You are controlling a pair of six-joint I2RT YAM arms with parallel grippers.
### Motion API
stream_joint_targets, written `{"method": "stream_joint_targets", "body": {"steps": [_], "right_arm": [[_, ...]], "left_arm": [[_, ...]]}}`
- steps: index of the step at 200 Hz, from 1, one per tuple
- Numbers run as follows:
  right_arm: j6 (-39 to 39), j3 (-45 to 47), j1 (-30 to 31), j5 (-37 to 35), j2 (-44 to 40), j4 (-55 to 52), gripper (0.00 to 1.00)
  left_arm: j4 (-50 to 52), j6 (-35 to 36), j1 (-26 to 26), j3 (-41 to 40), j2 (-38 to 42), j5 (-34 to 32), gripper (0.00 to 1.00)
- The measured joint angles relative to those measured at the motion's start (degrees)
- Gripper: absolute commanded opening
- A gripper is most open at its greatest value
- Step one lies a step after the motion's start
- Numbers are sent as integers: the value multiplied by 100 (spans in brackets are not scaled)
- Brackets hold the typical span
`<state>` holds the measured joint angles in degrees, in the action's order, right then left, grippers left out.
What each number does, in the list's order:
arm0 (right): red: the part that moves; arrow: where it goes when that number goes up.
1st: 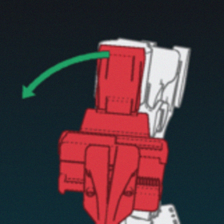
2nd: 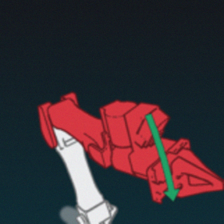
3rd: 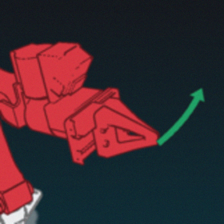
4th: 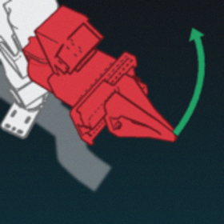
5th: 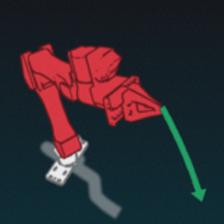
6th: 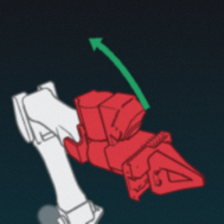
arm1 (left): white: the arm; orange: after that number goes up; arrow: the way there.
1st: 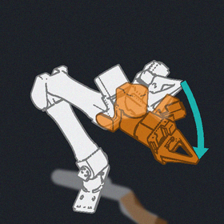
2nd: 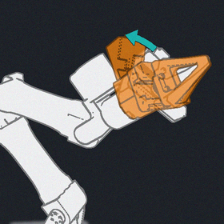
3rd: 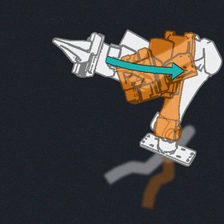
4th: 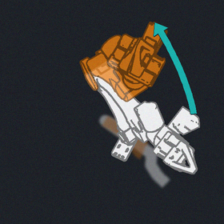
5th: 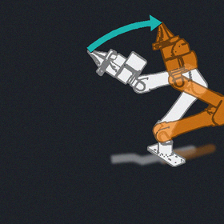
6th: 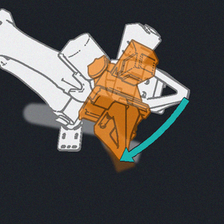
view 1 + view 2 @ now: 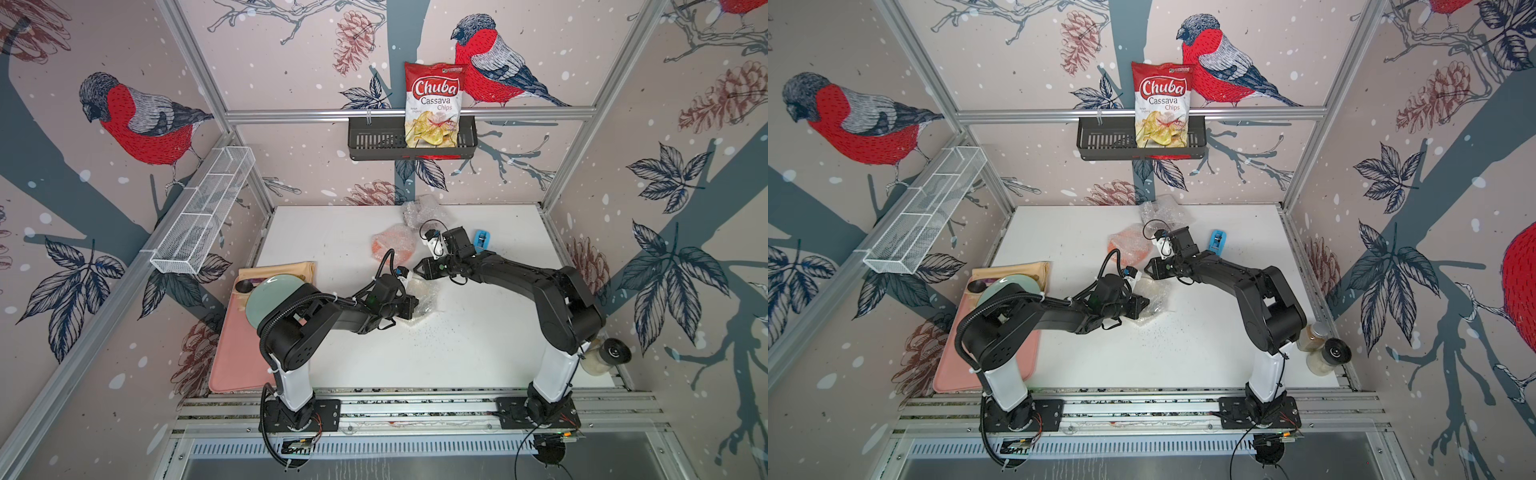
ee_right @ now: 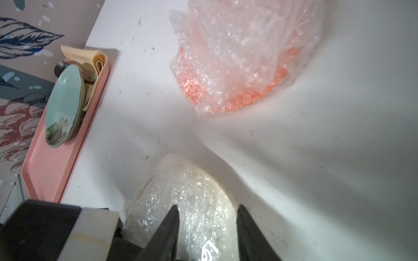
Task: Wrap dinner plates in bubble wrap
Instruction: Stick the tape on the bubble wrap.
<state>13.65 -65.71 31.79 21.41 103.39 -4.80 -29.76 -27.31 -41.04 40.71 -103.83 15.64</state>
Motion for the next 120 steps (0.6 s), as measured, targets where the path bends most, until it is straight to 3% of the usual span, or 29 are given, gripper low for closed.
{"method": "stream_joint_targets", "body": {"steps": [11,30,46,70,120], "right_arm": [[2,177,0,-221,-201,-46,52],[13,424,2,-382,-538,-164,30],[9,472,72,-234,-634,-229,17],[52,455,308,-11,-411,-221,5],[772,136,411,-382,649,-267,0]], "left_arm": [[0,-31,0,4,0,4,4],[4,-90,0,13,0,22,4],[13,-87,0,15,0,35,4],[17,-96,0,15,2,44,4],[452,-144,0,-20,376,245,11]]}}
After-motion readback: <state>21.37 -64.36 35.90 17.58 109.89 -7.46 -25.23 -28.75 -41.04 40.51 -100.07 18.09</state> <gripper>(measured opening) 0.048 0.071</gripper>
